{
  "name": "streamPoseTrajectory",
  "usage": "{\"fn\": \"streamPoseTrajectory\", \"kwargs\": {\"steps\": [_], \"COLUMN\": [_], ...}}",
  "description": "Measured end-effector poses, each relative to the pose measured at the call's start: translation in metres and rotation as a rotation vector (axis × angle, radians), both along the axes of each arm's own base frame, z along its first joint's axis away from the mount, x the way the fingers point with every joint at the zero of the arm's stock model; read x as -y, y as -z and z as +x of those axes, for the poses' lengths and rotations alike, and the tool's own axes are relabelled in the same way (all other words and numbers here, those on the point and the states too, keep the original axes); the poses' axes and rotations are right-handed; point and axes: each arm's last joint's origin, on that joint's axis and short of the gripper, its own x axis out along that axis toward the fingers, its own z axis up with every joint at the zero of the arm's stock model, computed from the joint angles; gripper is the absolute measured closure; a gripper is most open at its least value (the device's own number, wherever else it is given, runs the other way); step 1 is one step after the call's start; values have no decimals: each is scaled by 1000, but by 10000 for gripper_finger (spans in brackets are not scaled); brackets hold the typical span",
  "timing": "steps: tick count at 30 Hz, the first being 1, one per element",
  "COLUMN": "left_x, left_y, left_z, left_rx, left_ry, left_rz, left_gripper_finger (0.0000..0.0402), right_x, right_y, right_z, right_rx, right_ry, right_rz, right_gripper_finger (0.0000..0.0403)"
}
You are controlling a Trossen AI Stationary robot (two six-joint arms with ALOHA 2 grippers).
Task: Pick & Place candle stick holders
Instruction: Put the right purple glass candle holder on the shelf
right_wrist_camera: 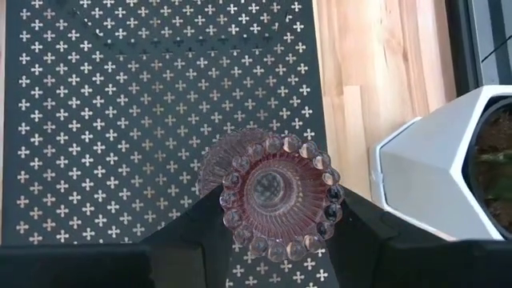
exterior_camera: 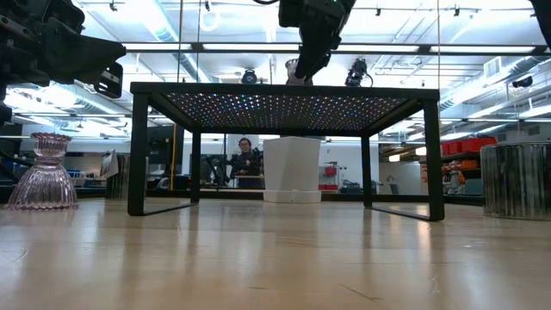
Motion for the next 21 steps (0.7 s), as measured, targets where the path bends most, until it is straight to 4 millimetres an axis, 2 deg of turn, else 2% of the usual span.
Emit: {"fn": "streamPoseTrajectory", "kwargs": {"steps": [17,21], "left_x": [0,0], "left_y": [0,0], "left_z": [0,0], "left_rx": [0,0], "left_ry": [0,0], "left_rz": [0,0], "left_gripper_finger": [383,383], "right_x": [1,2], "right_y": [-2,6], "right_z": [5,9], "right_rx": [60,32], "right_ry": [-4,-6], "right_rz": [-13,-9], "right_gripper_finger": [236,236]}}
